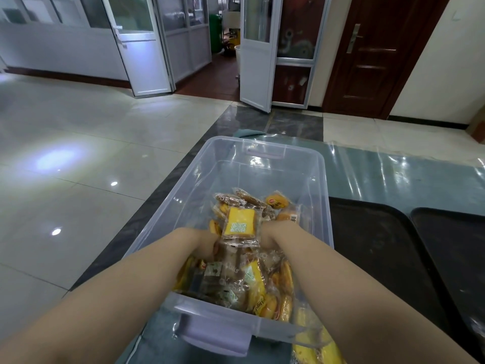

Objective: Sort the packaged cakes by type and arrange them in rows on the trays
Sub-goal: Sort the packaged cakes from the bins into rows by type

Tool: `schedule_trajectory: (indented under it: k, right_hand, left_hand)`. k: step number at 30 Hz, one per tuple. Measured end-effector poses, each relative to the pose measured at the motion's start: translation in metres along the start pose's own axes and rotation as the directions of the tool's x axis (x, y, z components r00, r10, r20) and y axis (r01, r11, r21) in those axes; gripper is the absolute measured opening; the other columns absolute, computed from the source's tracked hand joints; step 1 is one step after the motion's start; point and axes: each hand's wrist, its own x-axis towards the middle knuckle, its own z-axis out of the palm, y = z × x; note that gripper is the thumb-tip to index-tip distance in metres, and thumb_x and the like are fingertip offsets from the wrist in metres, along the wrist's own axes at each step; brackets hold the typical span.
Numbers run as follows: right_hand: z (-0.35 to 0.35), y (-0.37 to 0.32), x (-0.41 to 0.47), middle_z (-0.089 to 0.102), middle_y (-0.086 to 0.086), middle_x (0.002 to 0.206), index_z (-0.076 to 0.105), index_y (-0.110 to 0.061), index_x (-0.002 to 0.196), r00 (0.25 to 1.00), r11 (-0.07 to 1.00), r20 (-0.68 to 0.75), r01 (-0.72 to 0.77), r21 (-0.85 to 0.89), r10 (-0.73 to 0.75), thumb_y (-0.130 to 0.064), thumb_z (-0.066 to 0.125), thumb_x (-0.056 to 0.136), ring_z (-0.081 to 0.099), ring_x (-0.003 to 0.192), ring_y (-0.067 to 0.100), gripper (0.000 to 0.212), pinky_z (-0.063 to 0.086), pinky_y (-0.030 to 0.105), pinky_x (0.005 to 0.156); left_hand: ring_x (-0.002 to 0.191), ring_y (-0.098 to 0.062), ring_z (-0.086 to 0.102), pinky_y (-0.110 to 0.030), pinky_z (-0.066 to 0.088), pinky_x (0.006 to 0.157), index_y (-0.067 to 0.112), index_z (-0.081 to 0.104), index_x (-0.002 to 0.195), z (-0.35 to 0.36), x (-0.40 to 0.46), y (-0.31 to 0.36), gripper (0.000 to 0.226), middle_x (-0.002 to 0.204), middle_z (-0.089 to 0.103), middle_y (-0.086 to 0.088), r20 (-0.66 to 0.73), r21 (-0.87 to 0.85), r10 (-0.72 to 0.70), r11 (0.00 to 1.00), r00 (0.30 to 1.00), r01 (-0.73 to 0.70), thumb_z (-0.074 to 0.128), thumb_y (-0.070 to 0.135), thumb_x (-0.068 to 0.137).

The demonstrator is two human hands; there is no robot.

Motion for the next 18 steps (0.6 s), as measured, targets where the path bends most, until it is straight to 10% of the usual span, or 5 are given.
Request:
schedule_trajectory:
  k: [14,18]
  right_hand:
    - [-0.005,0.003,0.000,0.061,0.016,0.130,0.050,0.001,0.137,0.973,0.996,-0.218,0.087,0.034,-0.078,0.008,0.051,0.089,0.062,0.112,0.030,0.049,0.054,0.035,0.089]
    - [-0.012,0.002,0.001,0.063,0.008,0.092,0.065,-0.005,0.101,0.958,0.989,-0.280,0.103,0.103,-0.071,-0.002,0.043,0.095,0.059,0.078,0.021,0.023,0.045,0.027,0.059]
  left_hand:
    - [0.092,-0.021,0.054,-0.029,0.045,0.076,0.015,0.056,0.105,-0.003,0.008,-0.001,0.014,0.102,0.057,-0.003,-0.127,-0.184,-0.030,0.983,0.991,0.006,0.058,0.013,0.092]
    - [0.098,-0.027,0.061,-0.037,0.049,0.083,0.008,0.059,0.113,-0.009,0.007,-0.002,0.025,0.105,0.063,-0.009,-0.180,-0.327,-0.052,0.945,0.982,-0.009,0.048,0.011,0.090]
